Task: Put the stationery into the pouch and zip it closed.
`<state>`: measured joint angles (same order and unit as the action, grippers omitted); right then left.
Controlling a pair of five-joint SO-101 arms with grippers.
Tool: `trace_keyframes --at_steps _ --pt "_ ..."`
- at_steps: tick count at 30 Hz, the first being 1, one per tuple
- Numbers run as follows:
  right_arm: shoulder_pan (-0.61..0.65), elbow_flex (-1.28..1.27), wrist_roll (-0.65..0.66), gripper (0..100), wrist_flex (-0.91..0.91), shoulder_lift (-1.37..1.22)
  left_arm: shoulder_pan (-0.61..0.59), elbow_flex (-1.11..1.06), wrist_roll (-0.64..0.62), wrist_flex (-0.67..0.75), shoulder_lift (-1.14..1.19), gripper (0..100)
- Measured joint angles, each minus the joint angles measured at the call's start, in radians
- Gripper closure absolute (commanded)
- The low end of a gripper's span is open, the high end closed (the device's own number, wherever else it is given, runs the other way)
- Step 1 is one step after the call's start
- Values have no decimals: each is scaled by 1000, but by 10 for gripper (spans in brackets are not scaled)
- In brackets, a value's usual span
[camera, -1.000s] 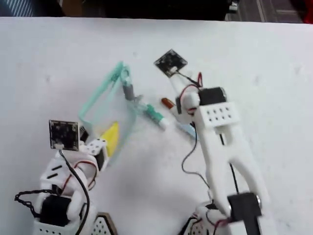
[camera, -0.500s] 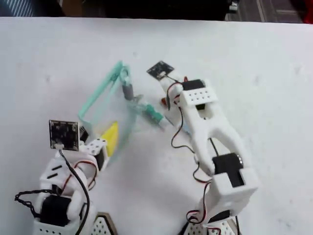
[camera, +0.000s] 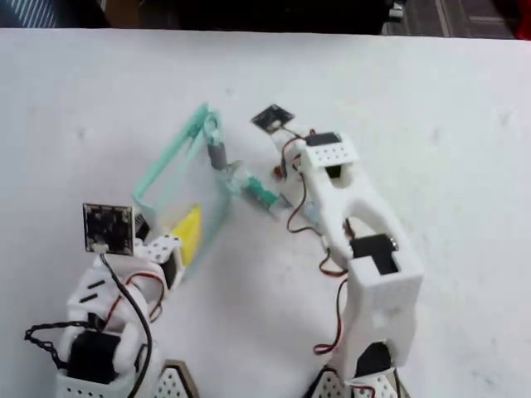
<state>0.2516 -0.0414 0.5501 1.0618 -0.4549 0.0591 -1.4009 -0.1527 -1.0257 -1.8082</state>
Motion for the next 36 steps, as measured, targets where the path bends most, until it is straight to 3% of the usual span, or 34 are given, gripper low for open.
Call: trace_keyframes --at_steps 2,14,27,36 --pt "-18 15 0 990 -5 -9 0 0 0 0 0 763" --pt "-37 25 0 981 41 68 0 0 0 0 0 763" --pt "-35 25 0 981 316 578 54 0 0 0 0 763" --pt "-31 25 0 981 413 980 75 0 0 0 0 763"
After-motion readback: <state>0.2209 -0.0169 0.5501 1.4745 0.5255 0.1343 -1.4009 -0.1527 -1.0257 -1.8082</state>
